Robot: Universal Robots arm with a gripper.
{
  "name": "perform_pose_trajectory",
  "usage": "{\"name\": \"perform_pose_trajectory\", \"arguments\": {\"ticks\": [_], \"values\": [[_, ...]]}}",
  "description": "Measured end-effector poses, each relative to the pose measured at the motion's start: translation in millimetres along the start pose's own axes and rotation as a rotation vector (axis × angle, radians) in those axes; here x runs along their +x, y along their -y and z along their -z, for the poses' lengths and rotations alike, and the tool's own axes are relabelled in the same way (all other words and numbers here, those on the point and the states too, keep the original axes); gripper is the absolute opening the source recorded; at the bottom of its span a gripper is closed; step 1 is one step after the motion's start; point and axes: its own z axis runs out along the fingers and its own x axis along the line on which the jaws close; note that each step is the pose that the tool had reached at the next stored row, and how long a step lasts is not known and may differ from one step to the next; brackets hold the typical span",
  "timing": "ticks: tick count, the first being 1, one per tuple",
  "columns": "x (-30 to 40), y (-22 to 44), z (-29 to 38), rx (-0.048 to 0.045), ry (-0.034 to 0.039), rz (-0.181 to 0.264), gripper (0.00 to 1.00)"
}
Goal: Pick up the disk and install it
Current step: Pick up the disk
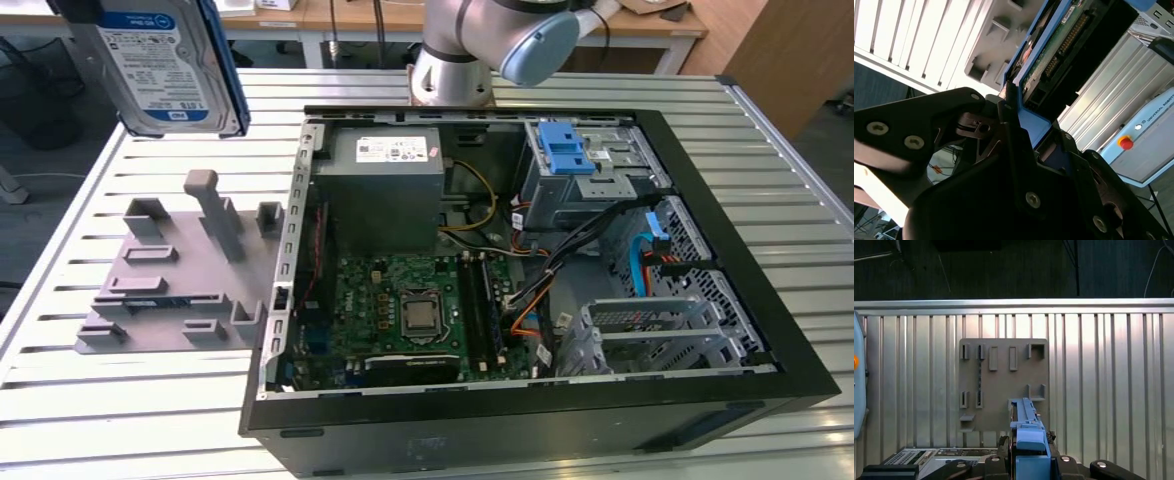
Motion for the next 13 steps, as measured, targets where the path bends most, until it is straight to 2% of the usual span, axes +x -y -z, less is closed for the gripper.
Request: {"name": "perform_pose_trajectory", "arguments": {"ticks": [13], "values": [[4.6, 13.9, 0.3, -0.0001, 0.0000, 0.000, 0.36]]}}
